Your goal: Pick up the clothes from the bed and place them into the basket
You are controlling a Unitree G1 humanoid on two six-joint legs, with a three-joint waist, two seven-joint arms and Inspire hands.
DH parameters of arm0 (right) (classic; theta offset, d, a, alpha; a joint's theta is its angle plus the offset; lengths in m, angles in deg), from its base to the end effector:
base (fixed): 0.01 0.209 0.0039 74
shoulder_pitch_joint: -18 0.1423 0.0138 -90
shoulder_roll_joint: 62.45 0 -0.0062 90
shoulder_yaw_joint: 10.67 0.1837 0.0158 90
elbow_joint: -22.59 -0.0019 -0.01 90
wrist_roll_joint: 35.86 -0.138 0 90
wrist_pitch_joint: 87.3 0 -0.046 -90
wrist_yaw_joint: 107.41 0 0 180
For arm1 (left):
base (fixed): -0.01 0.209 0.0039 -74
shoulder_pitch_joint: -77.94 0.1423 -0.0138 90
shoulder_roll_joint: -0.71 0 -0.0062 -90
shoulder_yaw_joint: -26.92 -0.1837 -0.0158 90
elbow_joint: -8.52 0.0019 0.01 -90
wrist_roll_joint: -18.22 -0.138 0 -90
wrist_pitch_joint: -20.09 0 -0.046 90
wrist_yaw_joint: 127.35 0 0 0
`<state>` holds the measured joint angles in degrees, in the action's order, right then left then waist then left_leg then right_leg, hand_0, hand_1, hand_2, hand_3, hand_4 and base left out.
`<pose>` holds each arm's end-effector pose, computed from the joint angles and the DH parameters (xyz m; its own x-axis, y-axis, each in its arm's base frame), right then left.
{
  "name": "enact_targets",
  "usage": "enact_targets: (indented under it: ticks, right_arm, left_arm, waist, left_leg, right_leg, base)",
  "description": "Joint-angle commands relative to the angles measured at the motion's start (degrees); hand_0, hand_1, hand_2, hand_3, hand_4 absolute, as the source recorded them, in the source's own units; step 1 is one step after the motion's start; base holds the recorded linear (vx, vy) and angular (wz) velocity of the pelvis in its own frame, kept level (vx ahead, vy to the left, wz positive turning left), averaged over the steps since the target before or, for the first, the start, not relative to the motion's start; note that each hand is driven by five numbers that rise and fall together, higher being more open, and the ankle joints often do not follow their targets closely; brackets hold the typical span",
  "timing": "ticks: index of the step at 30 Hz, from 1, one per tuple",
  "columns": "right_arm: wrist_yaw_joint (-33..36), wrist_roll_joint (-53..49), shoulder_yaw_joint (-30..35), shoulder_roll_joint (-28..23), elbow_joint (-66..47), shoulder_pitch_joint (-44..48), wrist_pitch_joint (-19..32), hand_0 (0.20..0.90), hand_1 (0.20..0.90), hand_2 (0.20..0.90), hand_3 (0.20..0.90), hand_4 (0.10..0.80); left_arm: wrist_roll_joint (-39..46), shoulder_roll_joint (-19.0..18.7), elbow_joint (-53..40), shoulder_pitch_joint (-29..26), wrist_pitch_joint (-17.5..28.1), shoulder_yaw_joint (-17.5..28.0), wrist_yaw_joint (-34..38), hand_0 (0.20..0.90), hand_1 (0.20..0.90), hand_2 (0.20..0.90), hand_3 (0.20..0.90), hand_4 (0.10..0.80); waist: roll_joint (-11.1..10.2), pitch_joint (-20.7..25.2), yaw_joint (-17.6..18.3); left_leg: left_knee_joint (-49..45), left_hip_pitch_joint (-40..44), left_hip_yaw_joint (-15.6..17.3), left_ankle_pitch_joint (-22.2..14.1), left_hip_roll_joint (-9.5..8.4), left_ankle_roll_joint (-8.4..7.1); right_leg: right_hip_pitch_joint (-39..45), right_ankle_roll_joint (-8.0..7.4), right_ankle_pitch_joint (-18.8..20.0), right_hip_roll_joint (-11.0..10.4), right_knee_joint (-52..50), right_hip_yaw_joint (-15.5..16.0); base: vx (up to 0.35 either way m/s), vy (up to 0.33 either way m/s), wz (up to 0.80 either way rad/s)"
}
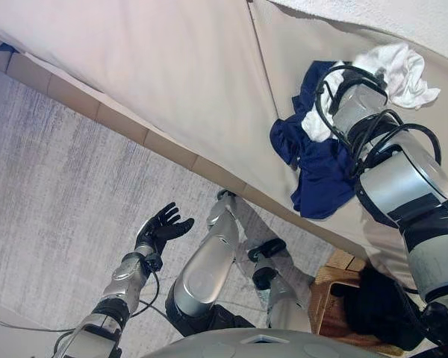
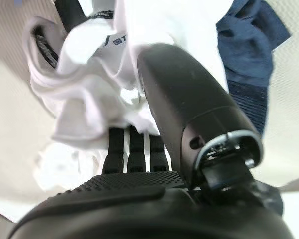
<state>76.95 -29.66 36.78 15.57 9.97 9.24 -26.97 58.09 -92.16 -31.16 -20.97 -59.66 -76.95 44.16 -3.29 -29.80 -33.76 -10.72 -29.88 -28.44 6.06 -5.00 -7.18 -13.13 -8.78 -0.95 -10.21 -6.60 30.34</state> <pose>0.3742 -0.2140 0.2318 0.8425 -0.5272 -0.1104 0.1085 0.3669 -0.9239 0.1832 0.2227 -0.0574 0.8601 -0.0220 -0.5096 -0.1089 0.9682 -0.2255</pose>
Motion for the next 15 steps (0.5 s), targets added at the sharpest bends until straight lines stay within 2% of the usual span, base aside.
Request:
enact_targets:
  ticks: [1, 2, 3, 5, 6, 7, 11, 13, 15]
  right_arm:
    - [16.4, -7.3, 1.4, -3.8, -3.2, 3.2, 5.7, 0.300, 0.300, 0.300, 0.200, 0.100]
    - [18.0, -7.4, 1.9, -4.0, -3.9, 3.2, 6.6, 0.300, 0.300, 0.300, 0.200, 0.100]
    - [27.0, -7.9, 4.2, -5.8, -8.2, 4.1, 12.0, 0.300, 0.300, 0.300, 0.200, 0.100]
    - [33.5, -8.7, 6.6, -7.6, -13.6, 4.1, 16.4, 0.300, 0.300, 0.300, 0.200, 0.100]
    - [34.9, -8.6, 7.0, -8.1, -14.6, 4.0, 17.0, 0.300, 0.300, 0.300, 0.200, 0.100]
    - [38.4, -7.5, 8.0, -9.3, -17.4, 4.4, 18.4, 0.300, 0.300, 0.300, 0.200, 0.100]
    - [44.9, -5.9, 9.5, -14.1, -28.2, 4.3, 18.8, 0.300, 0.300, 0.300, 0.200, 0.100]
    - [46.5, -5.0, 10.2, -15.7, -30.2, 3.6, 19.5, 0.300, 0.300, 0.300, 0.200, 0.100]
    - [48.6, -4.7, 11.6, -20.0, -33.5, 2.0, 20.8, 0.300, 0.300, 0.300, 0.200, 0.100]
  left_arm:
    - [0.3, -5.9, 1.3, 4.7, 3.0, 3.2, -0.8, 0.900, 0.900, 0.900, 0.900, 0.800]
    - [0.3, -5.9, 1.3, 4.7, 3.1, 3.3, -0.7, 0.900, 0.900, 0.900, 0.900, 0.800]
    - [0.3, -5.8, 1.4, 4.9, 3.3, 4.0, 0.3, 0.900, 0.900, 0.900, 0.900, 0.800]
    - [0.2, -5.8, 1.2, 5.3, 3.0, 4.2, 1.9, 0.900, 0.900, 0.900, 0.900, 0.800]
    - [0.1, -5.8, 1.2, 5.3, 3.0, 4.2, 2.1, 0.900, 0.900, 0.900, 0.900, 0.800]
    - [-0.1, -5.8, 1.3, 5.2, 2.9, 4.0, 2.8, 0.900, 0.900, 0.900, 0.900, 0.800]
    - [-0.6, -6.0, 2.0, 5.1, 2.1, 4.1, 4.6, 0.900, 0.900, 0.900, 0.900, 0.800]
    - [-1.5, -6.2, 2.5, 5.3, 1.8, 4.1, 5.0, 0.900, 0.900, 0.900, 0.900, 0.800]
    - [-3.2, -6.7, 3.7, 5.7, 0.9, 3.7, 6.2, 0.900, 0.900, 0.900, 0.900, 0.800]
  waist:
    - [-4.4, 0.0, 0.5]
    - [-4.6, 0.0, 0.6]
    - [-5.6, 0.0, 1.8]
    - [-6.5, 0.0, 2.8]
    - [-6.6, 0.0, 3.0]
    - [-6.9, 0.0, 3.7]
    - [-7.7, 0.0, 6.4]
    - [-8.1, 1.0, 7.5]
    - [-9.0, 4.6, 10.2]
  left_leg:
    - [-2.6, 1.6, 7.4, -5.6, 1.08, 5.89]
    - [-2.5, 1.8, 7.5, -5.8, 1.21, 5.87]
    - [-2.2, 3.2, 8.2, -6.4, 1.67, 5.85]
    - [-1.8, 5.3, 9.3, -7.1, 2.23, 5.95]
    - [-1.7, 5.8, 9.5, -7.3, 2.32, 5.98]
    - [-1.6, 5.9, 9.9, -5.9, 1.96, 6.18]
    - [-0.5, 10.9, 12.4, -7.1, 2.64, 6.42]
    - [0.1, 12.3, 13.2, -7.6, 2.96, 6.46]
    - [2.2, 15.8, 15.1, -8.2, 3.83, 6.54]
  right_leg:
    - [-1.0, 1.18, 3.0, -0.3, -4.5, -3.5]
    - [-0.8, 1.19, 3.0, -0.2, -4.4, -3.8]
    - [0.1, 1.18, 2.9, 0.3, -4.1, -5.1]
    - [1.0, 1.10, 2.8, 0.7, -3.9, -6.8]
    - [1.3, 1.08, 2.8, 0.7, -3.9, -7.1]
    - [1.1, 1.37, 4.3, 0.4, -3.5, -7.2]
    - [4.1, 0.92, 4.3, 0.7, -2.3, -9.7]
    - [4.9, 0.77, 4.3, 0.9, -1.7, -10.5]
    - [6.9, 0.54, 4.4, 1.4, 0.1, -11.9]
  base:
    - [-0.015, -0.041, -0.08]
    - [-0.017, -0.048, -0.15]
    - [-0.012, -0.040, -0.22]
    - [-0.005, -0.028, -0.33]
    - [-0.083, 0.034, -0.45]
    - [-0.095, 0.034, -0.40]
    - [-0.055, -0.007, -0.29]
    - [0.011, -0.045, -0.33]
    - [0.041, -0.095, -0.30]
